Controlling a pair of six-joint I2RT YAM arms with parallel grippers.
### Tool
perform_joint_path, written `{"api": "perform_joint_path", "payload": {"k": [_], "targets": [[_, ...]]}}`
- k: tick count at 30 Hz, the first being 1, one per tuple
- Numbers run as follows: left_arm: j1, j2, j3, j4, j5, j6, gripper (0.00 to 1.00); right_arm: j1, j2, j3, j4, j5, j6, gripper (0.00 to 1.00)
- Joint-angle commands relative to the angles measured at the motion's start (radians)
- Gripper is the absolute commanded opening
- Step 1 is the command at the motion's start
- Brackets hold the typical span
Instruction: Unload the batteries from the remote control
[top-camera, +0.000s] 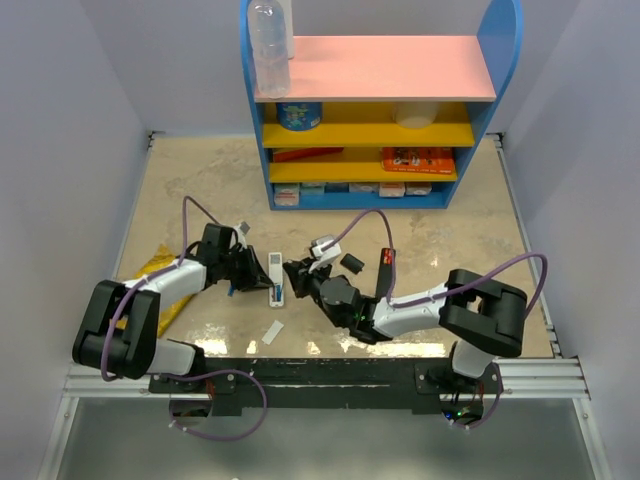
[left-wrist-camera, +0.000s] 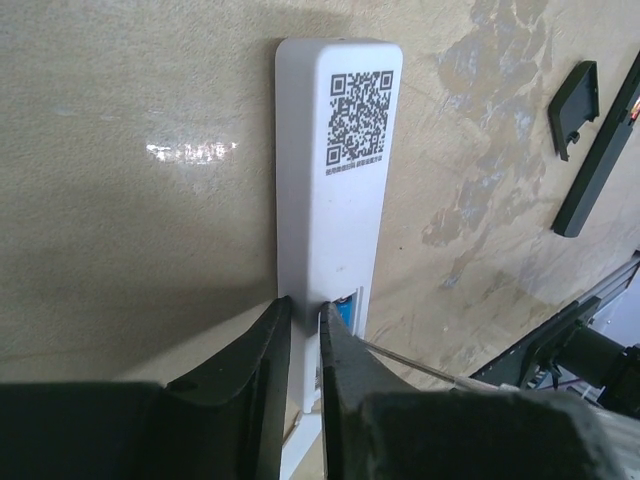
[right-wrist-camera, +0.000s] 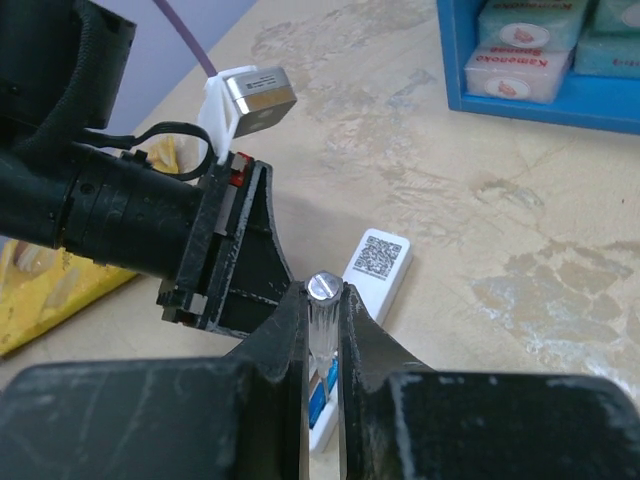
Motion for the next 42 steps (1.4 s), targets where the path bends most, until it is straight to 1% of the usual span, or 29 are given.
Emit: {"api": "perform_joint_path", "payload": {"k": [1,5,7,11,15,21,27,33,36,39,42], "targets": [[-0.013,0.004,-0.026,0.046,0.005,-0.025,0.14,-0.004,0.035,-0.150,-0.057,-0.057,0.151,0.00],[-0.013,-0.006,-0.049,0.079,0.047,-0.053,0.09,-0.007,0.039,-0.175,0.006,-0.078,0.154,0.00],[-0.013,-0.009,-0.055,0.089,0.058,-0.064,0.08,-0.006,0.050,-0.198,0.086,-0.092,0.118,0.00],[-0.013,-0.007,-0.055,0.084,0.055,-0.064,0.08,-0.004,0.072,-0.192,0.120,-0.107,0.071,0.00],[-0.013,-0.002,-0.058,0.093,0.052,-0.064,0.07,-0.015,0.065,-0.193,0.109,-0.101,0.151,0.00],[-0.013,-0.001,-0.074,0.101,0.057,-0.065,0.06,-0.105,0.075,-0.247,0.200,-0.182,0.287,0.00],[-0.013,-0.007,-0.069,0.102,0.069,-0.072,0.06,-0.141,0.114,-0.268,0.273,-0.233,0.335,0.00],[-0.013,-0.019,-0.063,0.101,0.078,-0.081,0.14,-0.156,0.137,-0.261,0.319,-0.265,0.343,0.00],[-0.013,-0.019,-0.063,0.104,0.083,-0.085,0.17,-0.155,0.157,-0.227,0.309,-0.278,0.308,0.00],[-0.013,-0.022,-0.058,0.099,0.086,-0.085,0.18,-0.156,0.159,-0.209,0.295,-0.276,0.308,0.00],[-0.013,-0.025,-0.035,0.073,0.063,-0.070,0.23,-0.156,0.139,-0.201,0.279,-0.284,0.312,0.00]]}}
